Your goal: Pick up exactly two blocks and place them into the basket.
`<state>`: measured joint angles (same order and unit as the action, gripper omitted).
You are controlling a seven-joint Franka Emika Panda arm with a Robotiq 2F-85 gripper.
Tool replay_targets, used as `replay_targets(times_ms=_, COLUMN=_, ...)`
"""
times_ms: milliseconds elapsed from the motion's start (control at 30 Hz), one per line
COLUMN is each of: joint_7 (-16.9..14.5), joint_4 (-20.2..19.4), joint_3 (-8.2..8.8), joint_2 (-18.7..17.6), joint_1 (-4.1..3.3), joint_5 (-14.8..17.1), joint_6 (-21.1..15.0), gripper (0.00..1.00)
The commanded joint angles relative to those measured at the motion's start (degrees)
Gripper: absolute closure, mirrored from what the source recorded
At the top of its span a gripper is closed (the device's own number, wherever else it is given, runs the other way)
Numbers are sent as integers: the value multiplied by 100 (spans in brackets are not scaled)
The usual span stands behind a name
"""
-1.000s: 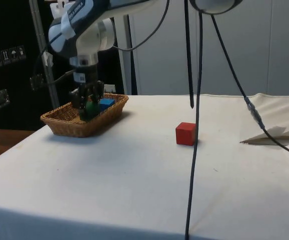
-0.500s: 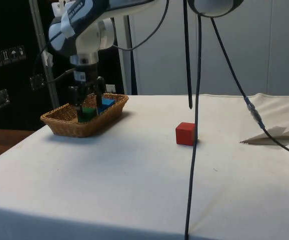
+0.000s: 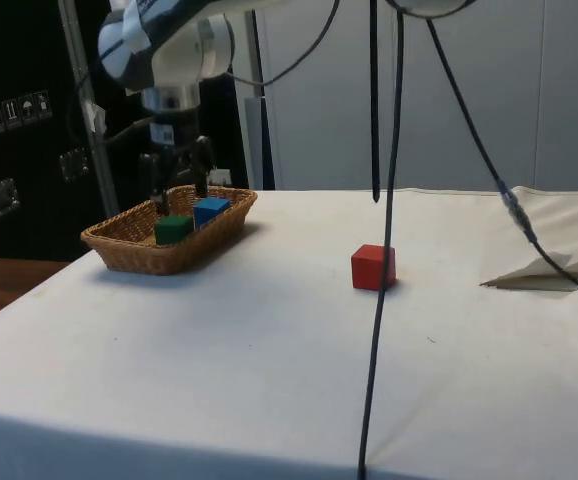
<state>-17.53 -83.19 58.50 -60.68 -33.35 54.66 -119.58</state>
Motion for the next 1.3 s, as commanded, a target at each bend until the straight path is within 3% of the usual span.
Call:
replay_targets(times_ms=0, joint_7=-86, joint_4=-241, joint_3=80, joint_2=155, joint_1=-138, joint_5=-29, joint_6=-23, gripper=0)
replay_targets(times_ms=133, joint_7=-149, joint_4=-470, joint_3=183, joint_2=355, joint_1=-281, joint_5=-97, joint_6=-6, gripper=0)
replay_targets(times_ms=167, joint_7=-103, joint_4=-332, joint_3=126, joint_2=264, joint_1=-189, joint_5=-74, joint_6=11, gripper=0)
replay_targets(times_ms=200, joint_7=-160, joint_4=-521, joint_3=201, joint_2=401, joint_1=-315, joint_5=-109, joint_6=0, gripper=0)
replay_targets(times_ms=267, joint_7=-195, joint_4=-659, joint_3=241, joint_2=527, joint_1=-413, joint_5=-138, joint_6=6, gripper=0)
replay_targets(times_ms=400, joint_7=-235, joint_4=-837, joint_3=281, joint_2=693, joint_1=-527, joint_5=-183, joint_6=17, gripper=0)
replay_targets(times_ms=433, joint_7=-218, joint_4=-779, joint_3=246, joint_2=653, joint_1=-476, joint_5=-166, joint_6=17, gripper=0)
replay_targets(times_ms=467, joint_7=-246, joint_4=-905, joint_3=298, joint_2=756, joint_1=-584, joint_5=-206, joint_6=29, gripper=0)
replay_targets(times_ms=633, joint_7=-258, joint_4=-1031, joint_3=304, joint_2=894, joint_1=-682, joint_5=-269, joint_6=97, gripper=0)
replay_targets(times_ms=700, joint_7=-264, joint_4=-1037, joint_3=304, joint_2=905, joint_1=-693, joint_5=-269, joint_6=115, gripper=0)
replay_targets(times_ms=733, joint_7=-258, joint_4=-1008, joint_3=286, joint_2=877, joint_1=-665, joint_5=-241, joint_6=80, gripper=0)
replay_targets(times_ms=800, joint_7=-281, joint_4=-1026, joint_3=298, joint_2=917, joint_1=-705, joint_5=-269, joint_6=189, gripper=0)
replay_targets(times_ms=1267, joint_7=-378, joint_4=-940, joint_3=269, joint_2=922, joint_1=-751, joint_5=-241, joint_6=539, gripper=0)
